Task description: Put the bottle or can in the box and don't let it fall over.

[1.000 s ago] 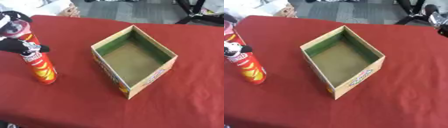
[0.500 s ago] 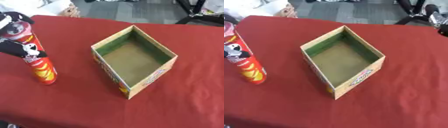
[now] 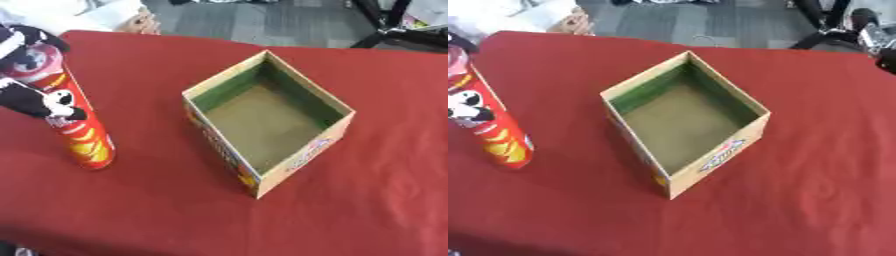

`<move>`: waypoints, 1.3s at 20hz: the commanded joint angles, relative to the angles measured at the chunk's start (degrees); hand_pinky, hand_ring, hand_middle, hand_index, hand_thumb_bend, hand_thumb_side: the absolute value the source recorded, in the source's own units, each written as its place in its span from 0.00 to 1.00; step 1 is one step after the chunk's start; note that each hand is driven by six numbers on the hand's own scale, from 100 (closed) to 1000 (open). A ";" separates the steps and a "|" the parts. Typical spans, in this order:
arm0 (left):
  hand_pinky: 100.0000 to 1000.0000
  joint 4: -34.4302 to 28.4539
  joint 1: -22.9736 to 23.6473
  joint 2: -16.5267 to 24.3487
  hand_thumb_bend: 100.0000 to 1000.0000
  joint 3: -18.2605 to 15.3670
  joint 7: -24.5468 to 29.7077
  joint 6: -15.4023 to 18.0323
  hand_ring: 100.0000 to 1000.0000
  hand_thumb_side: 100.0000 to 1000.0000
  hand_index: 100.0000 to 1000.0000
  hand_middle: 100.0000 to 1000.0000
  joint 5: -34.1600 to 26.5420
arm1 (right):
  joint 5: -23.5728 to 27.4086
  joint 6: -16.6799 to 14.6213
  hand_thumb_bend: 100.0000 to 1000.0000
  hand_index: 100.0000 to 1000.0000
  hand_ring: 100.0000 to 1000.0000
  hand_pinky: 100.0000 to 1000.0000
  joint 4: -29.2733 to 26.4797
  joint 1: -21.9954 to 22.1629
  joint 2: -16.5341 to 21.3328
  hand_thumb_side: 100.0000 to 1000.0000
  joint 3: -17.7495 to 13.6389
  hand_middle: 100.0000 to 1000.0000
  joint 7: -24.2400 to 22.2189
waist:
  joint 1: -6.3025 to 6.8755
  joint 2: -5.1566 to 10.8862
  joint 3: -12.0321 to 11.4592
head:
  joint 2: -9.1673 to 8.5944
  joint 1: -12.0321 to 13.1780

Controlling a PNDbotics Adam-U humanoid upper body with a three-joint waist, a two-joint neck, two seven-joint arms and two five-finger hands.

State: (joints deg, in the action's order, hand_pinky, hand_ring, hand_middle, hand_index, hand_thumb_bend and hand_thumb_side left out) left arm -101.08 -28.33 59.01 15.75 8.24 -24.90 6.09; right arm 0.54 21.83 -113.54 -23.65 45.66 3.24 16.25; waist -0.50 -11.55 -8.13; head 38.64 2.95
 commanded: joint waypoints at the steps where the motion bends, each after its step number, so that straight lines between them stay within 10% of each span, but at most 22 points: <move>1: 0.59 -0.13 0.50 0.79 0.67 1.24 0.37 0.02 0.68 0.00 0.70 0.66 0.25 | 0.27 -0.02 0.28 0.82 0.85 0.66 -1.05 -0.88 1.35 0.25 -0.57 0.80 0.34 | -0.07 0.38 0.09 | -0.40 0.11; 11: 0.53 -0.01 0.50 0.80 0.68 1.34 -1.61 -1.16 0.63 0.00 0.40 0.58 0.60 | 0.38 -0.13 0.28 0.82 0.84 0.66 -1.05 -0.96 1.35 0.25 -0.56 0.80 0.42 | -0.11 0.33 0.12 | -0.37 0.09; 26: 0.57 -0.94 0.69 1.20 0.64 1.74 -1.33 -1.13 0.69 0.00 0.21 0.64 4.65 | 0.80 -0.36 0.26 0.81 0.83 0.65 -1.05 -1.26 1.33 0.25 -0.49 0.79 0.48 | -0.01 0.23 0.35 | -0.17 0.04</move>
State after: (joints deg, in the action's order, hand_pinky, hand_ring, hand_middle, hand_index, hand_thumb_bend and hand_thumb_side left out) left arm -101.90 -28.23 58.94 16.43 6.18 -26.14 10.42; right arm 0.89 21.67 -113.54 -24.15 45.66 3.24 16.61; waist -0.49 -11.74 -7.83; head 38.65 2.93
